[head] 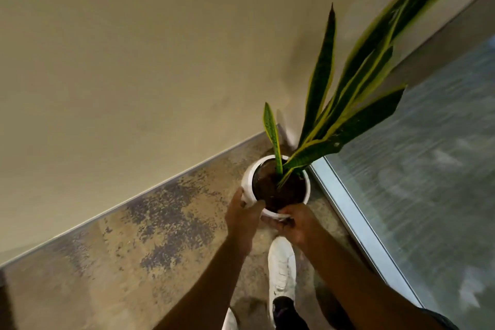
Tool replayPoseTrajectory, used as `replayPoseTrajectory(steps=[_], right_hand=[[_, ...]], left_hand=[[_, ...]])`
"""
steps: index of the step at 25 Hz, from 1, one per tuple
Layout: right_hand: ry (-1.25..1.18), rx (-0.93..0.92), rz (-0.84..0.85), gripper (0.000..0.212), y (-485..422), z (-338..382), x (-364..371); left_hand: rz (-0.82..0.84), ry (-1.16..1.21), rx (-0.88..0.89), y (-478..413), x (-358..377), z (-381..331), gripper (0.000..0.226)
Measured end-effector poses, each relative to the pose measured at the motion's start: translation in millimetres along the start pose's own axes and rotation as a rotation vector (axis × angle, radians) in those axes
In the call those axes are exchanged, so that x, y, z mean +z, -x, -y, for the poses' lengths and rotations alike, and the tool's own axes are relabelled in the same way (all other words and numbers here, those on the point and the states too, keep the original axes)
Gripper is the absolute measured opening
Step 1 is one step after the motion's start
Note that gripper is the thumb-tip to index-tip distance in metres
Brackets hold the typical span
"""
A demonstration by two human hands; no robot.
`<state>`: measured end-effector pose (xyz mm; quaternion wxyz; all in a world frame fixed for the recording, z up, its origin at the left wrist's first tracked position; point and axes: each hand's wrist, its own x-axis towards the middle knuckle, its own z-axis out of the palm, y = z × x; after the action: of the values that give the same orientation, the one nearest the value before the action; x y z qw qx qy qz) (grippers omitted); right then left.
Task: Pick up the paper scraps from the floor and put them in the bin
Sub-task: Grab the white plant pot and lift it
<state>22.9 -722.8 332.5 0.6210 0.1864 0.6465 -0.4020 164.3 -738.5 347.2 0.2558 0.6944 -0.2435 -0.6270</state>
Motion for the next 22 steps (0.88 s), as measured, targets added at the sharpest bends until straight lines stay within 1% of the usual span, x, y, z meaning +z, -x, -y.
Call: replayPoseTrajectory(steps=[3, 6, 9, 11, 13, 16, 19, 22], right_hand=[[0.04, -0.042, -0.001, 0.064, -64, 34, 10], [0.068, -0.085, -0.039, 0.065, -135, 57, 11], [0.12, -0.121, -0.004, 0.065, -190, 76, 13], [0.18, -0.098, 0.024, 0.061, -215, 86, 16], [0.221, -0.081, 0.034, 0.058, -233, 94, 17], [0.222, -0.098, 0.049, 0.063, -256, 106, 22], [0.174, -0.09, 0.066, 0.073, -275, 116, 30], [0.192, -0.085, 0.051, 0.075, -286, 119, 30]], left_hand=[[-0.027, 0.003, -0.005, -71, 41, 3, 0.055], [-0.046, 0.012, -0.036, -140, 80, 18, 0.076], [-0.078, 0.026, -0.104, -185, 105, 25, 0.09], [-0.064, 0.018, -0.109, -208, 118, 28, 0.089], [-0.056, -0.002, -0.134, -225, 125, 30, 0.079], [-0.068, -0.016, -0.142, -248, 132, 32, 0.07], [-0.075, 0.003, -0.15, -263, 138, 30, 0.07], [-0.074, -0.007, -0.161, -272, 141, 29, 0.07]])
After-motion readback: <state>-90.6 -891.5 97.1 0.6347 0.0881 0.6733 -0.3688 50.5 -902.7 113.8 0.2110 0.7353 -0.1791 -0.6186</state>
